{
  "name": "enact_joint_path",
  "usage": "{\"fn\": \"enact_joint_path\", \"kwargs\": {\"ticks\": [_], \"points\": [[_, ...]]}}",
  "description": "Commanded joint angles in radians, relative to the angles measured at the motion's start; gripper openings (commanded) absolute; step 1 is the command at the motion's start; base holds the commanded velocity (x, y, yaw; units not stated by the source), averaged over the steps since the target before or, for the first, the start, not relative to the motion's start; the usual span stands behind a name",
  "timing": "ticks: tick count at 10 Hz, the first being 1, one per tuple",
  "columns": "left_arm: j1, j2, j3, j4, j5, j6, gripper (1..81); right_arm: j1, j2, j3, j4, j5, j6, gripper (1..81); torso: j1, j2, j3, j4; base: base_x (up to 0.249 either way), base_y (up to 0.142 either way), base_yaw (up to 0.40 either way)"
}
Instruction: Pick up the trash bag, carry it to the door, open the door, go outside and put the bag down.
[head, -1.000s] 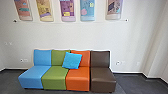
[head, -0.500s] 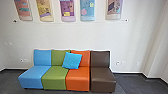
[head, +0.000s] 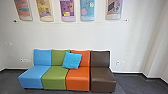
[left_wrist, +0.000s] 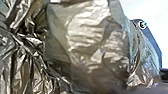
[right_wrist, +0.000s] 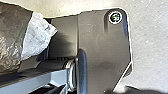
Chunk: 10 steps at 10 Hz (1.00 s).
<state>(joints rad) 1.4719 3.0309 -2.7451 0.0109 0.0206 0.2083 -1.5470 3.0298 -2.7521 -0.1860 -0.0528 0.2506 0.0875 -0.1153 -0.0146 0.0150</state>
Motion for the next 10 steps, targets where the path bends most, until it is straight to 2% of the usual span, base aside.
{"fn": "enact_joint_path", "kwargs": {"ticks": [1,3,10], "points": [[-0.057,-0.003,-0.002,-0.003,0.045,0.003,1.0,0.031,-0.050,0.097,-0.009,-0.013,-0.008,81.1,0.000,0.000,0.000,0.000,0.000,0.000,0.000],[-0.057,-0.003,-0.002,-0.002,0.045,0.006,1.0,0.031,-0.073,0.149,-0.010,-0.013,-0.007,81.1,0.000,0.000,0.000,0.000,0.000,0.000,0.000],[-0.057,-0.003,-0.002,0.006,0.048,0.010,1.0,0.027,-0.070,0.146,-0.012,-0.013,-0.007,81.1,0.000,0.000,0.000,0.000,0.000,0.000,0.000]]}}
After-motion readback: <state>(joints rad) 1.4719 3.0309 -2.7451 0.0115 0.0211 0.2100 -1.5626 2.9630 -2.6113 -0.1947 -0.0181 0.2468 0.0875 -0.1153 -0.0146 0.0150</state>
